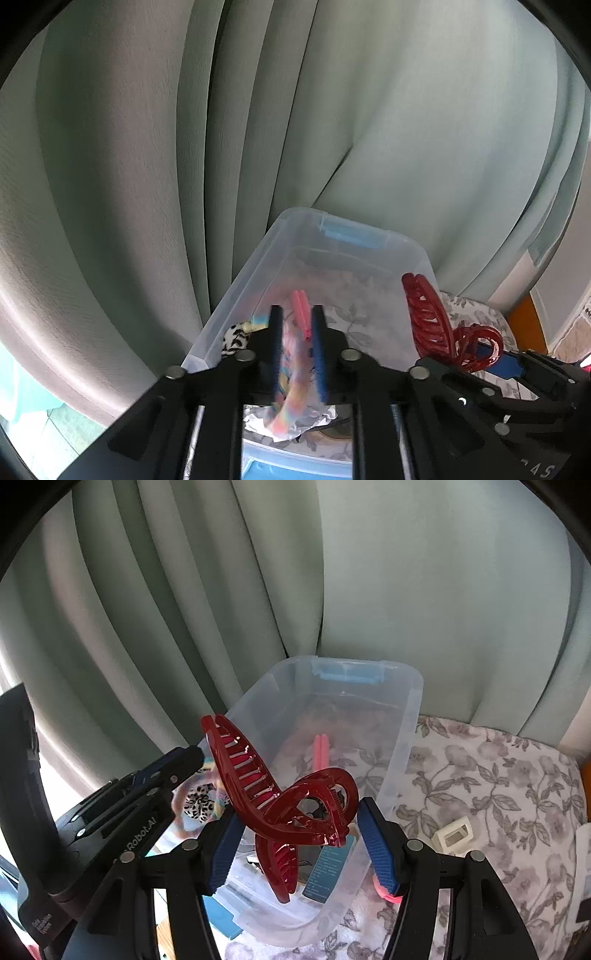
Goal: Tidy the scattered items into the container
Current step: 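Open both tools to drop the hair tie and claw clip into the box, then withdraw both tools from the box toward the pink hair tie and white clip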
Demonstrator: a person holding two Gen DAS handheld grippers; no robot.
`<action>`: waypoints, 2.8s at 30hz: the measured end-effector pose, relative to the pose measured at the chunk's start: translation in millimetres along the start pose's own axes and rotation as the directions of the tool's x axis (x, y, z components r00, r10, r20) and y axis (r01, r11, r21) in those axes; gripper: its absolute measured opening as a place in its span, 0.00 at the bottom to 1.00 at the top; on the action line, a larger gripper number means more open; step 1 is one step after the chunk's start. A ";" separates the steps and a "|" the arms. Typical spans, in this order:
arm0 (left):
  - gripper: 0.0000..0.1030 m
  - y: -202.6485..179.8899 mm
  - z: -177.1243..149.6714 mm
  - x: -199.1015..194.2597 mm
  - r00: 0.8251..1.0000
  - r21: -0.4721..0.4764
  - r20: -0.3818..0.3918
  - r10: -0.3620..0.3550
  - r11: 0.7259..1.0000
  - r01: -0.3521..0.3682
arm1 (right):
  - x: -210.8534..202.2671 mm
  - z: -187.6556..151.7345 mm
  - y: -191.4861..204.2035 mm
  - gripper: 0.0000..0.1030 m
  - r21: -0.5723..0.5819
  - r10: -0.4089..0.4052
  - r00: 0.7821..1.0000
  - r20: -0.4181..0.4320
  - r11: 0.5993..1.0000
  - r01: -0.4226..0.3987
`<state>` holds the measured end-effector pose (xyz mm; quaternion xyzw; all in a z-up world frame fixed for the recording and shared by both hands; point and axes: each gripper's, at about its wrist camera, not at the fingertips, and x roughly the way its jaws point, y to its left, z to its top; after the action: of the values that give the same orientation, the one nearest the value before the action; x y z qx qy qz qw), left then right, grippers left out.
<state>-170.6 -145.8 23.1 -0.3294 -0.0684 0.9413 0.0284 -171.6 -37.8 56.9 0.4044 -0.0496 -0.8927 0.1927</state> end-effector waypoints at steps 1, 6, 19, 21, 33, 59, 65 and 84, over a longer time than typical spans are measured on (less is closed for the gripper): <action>0.28 1.1 -0.5 0.9 1.000 -0.006 -0.001 -0.001 1.000 0.001 | 3.6 0.6 -2.2 0.64 -0.001 -0.002 1.000 -0.004 1.000 0.002; 0.51 8.3 -13.1 -6.9 1.000 -0.027 -0.012 0.005 1.000 -0.005 | 8.1 1.5 -7.2 0.65 0.012 -0.001 1.000 -0.015 1.000 0.001; 0.78 22.7 -9.5 -14.6 0.999 -0.099 -0.019 -0.028 0.995 0.026 | 4.3 -0.2 -6.4 0.79 0.024 0.014 1.000 -0.015 1.000 -0.013; 0.80 22.6 -9.8 -16.7 0.999 -0.102 -0.019 -0.031 0.994 0.029 | 1.9 -0.9 -6.6 0.82 0.024 0.005 1.000 -0.007 1.000 -0.005; 0.88 17.9 -12.3 -48.7 1.000 -0.061 0.000 -0.027 0.998 0.027 | -20.2 -6.0 -3.6 0.93 0.032 -0.017 1.000 0.021 0.999 0.016; 1.00 -53.5 -9.4 -127.7 0.986 0.110 0.158 -0.059 0.993 0.042 | -126.0 -37.2 -39.2 1.00 0.098 -0.048 0.969 0.242 0.995 0.025; 1.00 -86.0 -15.6 -140.5 0.981 0.151 0.169 -0.094 0.986 0.069 | -151.8 -49.2 -56.9 1.00 0.134 -0.057 0.956 0.288 0.991 0.018; 1.00 -172.7 -37.8 -165.0 0.967 0.274 0.169 -0.188 0.952 0.137 | -217.7 -96.5 -111.6 1.00 0.243 -0.126 0.913 0.389 0.969 0.030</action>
<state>-16.6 12.9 121.1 -0.2231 0.0264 0.9640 0.1423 -3.7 155.1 118.2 0.2342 -0.1759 -0.9515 0.0939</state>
